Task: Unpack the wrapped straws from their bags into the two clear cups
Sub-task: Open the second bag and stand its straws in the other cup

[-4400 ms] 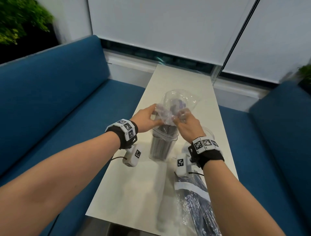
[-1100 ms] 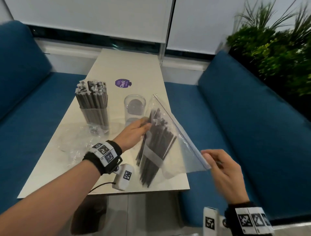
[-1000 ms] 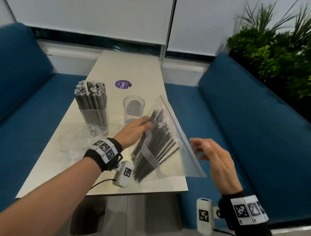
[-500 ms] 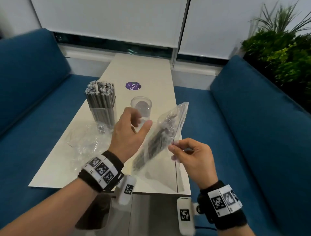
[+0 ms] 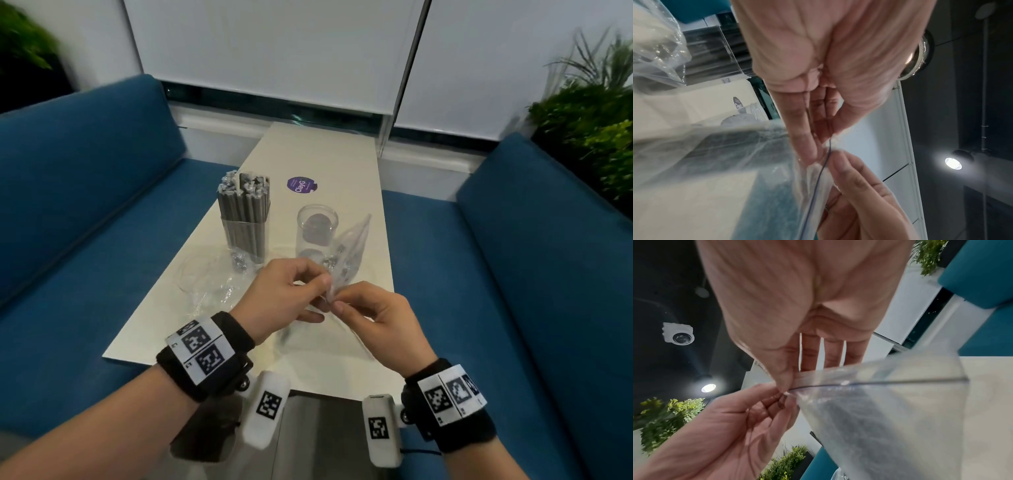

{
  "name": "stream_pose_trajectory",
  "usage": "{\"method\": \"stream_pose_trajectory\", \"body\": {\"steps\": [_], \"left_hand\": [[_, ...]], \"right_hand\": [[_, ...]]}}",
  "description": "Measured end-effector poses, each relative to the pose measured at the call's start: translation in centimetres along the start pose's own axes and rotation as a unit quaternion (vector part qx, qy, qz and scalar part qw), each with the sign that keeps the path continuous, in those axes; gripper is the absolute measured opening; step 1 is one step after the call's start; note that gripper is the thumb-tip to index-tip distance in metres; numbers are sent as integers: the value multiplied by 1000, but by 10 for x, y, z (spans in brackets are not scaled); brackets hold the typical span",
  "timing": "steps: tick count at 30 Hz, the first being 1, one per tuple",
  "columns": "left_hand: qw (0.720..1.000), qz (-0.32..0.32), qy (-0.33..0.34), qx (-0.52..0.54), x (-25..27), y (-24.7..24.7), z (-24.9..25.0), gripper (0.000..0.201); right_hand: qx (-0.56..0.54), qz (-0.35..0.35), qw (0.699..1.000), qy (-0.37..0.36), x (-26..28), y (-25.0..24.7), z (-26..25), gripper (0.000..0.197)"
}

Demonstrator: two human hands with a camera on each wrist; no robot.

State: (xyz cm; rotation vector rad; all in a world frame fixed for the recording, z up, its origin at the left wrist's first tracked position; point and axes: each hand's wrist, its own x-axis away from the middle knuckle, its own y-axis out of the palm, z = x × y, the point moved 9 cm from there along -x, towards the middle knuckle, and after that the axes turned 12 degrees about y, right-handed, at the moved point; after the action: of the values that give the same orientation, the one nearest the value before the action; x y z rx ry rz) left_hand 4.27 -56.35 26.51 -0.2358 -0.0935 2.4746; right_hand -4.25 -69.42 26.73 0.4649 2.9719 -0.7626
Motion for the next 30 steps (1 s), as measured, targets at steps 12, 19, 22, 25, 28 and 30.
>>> {"method": "stream_pose_trajectory", "body": {"steps": [12,19,22,25,28,30], "left_hand": [[999,-19,3,-30,5,7,-4,12],[999,-42,-5,-19,-4,20,-7,12],[996,-67,16,-52,-7,30,-5,7],[992,-88,39,-87,-11,41,-1,5],[987,-96,61,-110,-14,50,5,8],[989,-100,62,-93,-16,54,8,11]], "right_hand": [[-29,25,995,95,-12,1,8,33],[-28,28,996,77,-6,-22,12,19],[14,58,996,71,-3,-29,14,13],[30,72,995,64,0,-33,13,14],[42,74,994,63,3,-41,14,16],[38,71,995,63,5,-47,12,18]]}}
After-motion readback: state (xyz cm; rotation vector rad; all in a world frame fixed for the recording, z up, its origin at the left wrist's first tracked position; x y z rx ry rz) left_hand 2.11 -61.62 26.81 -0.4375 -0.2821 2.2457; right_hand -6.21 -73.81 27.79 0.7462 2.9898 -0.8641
